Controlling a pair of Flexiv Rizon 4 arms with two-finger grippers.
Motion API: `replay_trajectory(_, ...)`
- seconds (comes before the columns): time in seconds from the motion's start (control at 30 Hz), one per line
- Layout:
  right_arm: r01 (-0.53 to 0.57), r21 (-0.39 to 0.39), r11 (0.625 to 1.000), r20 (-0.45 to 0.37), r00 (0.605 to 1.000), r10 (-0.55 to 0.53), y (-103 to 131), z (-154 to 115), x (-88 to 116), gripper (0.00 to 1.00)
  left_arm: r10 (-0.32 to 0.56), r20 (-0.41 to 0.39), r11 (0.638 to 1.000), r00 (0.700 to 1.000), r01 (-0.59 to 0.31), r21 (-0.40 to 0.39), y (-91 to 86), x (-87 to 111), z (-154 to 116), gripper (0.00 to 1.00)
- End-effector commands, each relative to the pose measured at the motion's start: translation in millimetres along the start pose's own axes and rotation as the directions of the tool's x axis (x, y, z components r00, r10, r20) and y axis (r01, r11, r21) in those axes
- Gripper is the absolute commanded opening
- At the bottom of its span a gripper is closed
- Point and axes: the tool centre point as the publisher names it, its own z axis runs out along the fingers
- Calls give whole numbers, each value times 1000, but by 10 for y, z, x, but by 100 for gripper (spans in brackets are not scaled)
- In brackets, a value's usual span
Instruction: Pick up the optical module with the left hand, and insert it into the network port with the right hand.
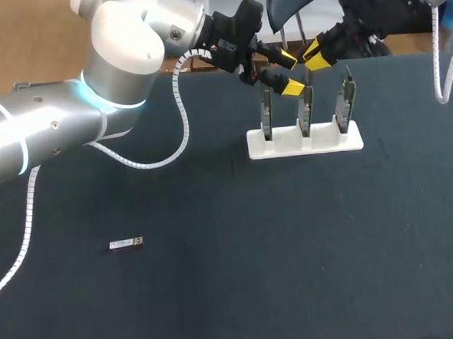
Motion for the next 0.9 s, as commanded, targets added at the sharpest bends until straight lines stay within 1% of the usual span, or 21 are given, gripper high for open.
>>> replay_trajectory(0.03,-2,-5,1000,1,1000,2,-26,14,13,0,0,-3,1000,1000,0,3,16,-6,3,100)
replay_trajectory(0.47,8,0,1000,9,1000,-8,-49,-1,-21,0,0,-3,1000,1000,0,3,16,-6,3,100)
replay_trajectory(0.9,0,-5,1000,-5,1000,0,-57,41,24,0,0,-3,1000,1000,0,3,16,-6,3,100)
